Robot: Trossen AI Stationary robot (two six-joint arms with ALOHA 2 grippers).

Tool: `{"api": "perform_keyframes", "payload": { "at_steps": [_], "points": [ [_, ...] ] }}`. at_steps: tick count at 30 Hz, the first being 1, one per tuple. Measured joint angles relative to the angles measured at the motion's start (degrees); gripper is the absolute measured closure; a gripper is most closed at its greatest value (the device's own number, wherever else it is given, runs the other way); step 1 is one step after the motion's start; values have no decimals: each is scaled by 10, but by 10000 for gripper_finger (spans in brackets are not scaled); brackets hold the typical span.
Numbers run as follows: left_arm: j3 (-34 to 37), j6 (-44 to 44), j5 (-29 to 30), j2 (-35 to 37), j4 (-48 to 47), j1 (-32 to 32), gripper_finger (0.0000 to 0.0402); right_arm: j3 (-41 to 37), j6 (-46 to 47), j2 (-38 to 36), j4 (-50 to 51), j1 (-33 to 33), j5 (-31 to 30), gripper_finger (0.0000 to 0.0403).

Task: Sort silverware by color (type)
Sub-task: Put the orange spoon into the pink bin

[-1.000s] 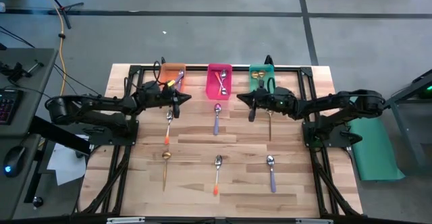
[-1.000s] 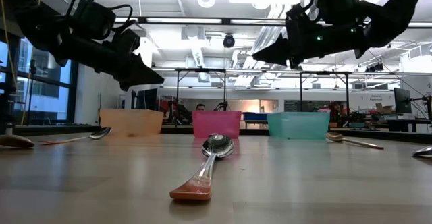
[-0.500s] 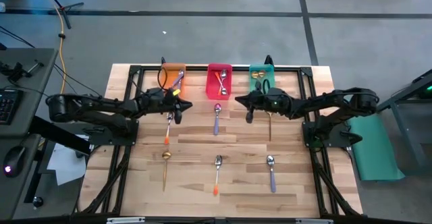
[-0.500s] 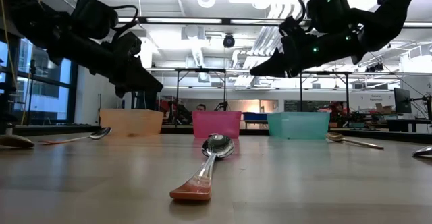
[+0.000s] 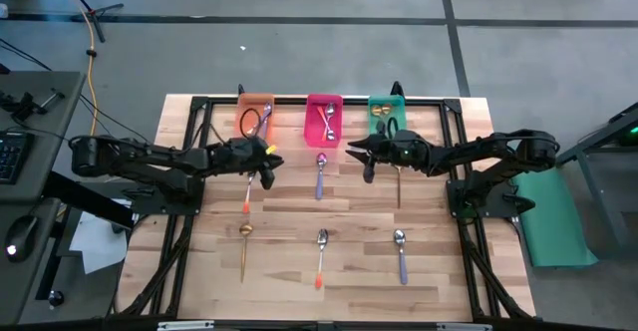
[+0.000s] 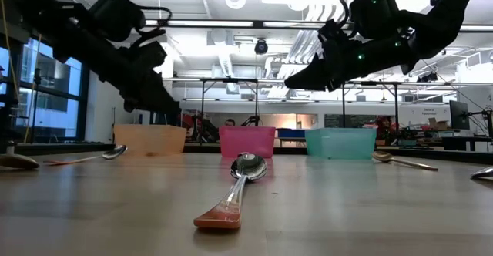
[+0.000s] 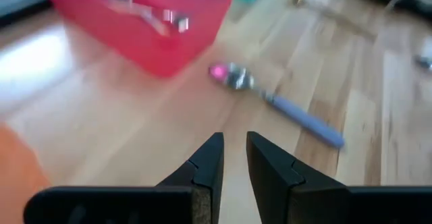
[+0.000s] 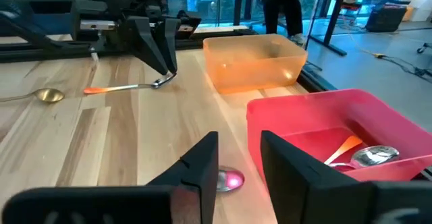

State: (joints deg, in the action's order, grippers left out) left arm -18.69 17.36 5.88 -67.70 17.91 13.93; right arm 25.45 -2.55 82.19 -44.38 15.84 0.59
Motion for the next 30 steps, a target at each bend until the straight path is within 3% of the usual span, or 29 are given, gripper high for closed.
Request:
{"api": "perform_keyframes", "payload": {
  "at_steps": [7, 15, 30],
  "points": [
    [-62, 65, 11, 0, -235, -26, 343, 0, -9, 0, 5, 0, 1, 304],
    [-66, 216, 21, 0, -393, -63, 343, 0, -12, 0, 5, 0, 1, 304],
    [-66, 373, 48, 0, -483, -77, 343, 0, -82, 0, -14, 3, 2, 304]
  ]
}}
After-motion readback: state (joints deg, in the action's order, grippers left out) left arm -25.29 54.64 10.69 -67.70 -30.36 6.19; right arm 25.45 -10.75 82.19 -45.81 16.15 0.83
